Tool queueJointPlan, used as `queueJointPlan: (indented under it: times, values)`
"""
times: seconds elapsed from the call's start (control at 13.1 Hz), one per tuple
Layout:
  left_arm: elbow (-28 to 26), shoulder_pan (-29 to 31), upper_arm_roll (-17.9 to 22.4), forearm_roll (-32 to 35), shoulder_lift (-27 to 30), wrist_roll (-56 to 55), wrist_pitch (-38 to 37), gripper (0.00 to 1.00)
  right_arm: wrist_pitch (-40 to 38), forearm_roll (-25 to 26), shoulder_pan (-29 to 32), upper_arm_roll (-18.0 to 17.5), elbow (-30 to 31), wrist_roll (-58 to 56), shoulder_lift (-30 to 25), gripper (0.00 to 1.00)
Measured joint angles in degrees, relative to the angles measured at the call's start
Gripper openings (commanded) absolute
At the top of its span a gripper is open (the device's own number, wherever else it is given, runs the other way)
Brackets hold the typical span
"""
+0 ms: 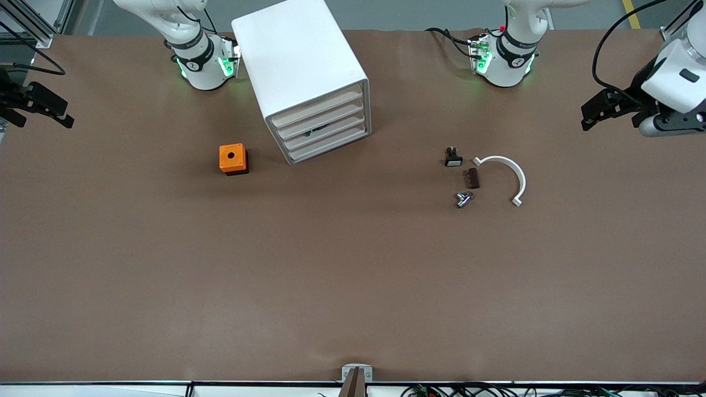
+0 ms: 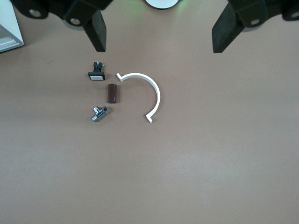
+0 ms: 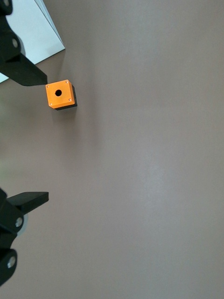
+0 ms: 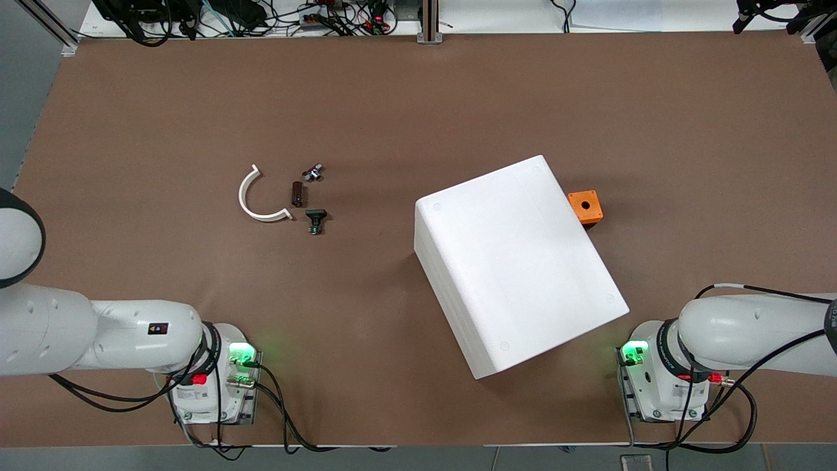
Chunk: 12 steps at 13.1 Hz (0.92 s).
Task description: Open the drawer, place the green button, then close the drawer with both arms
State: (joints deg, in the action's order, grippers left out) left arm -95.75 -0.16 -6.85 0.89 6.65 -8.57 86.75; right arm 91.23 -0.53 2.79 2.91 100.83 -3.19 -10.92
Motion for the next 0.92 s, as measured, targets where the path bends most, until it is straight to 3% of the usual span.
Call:
queueJointPlan:
  times: [0.92]
  values:
    - [0.14, 0.47, 0.86, 0.01, 0.8, 0.05, 0.17, 1.0, 1.22, 0.06, 0.0, 0.01, 0.0, 0.64, 0.0, 1.0]
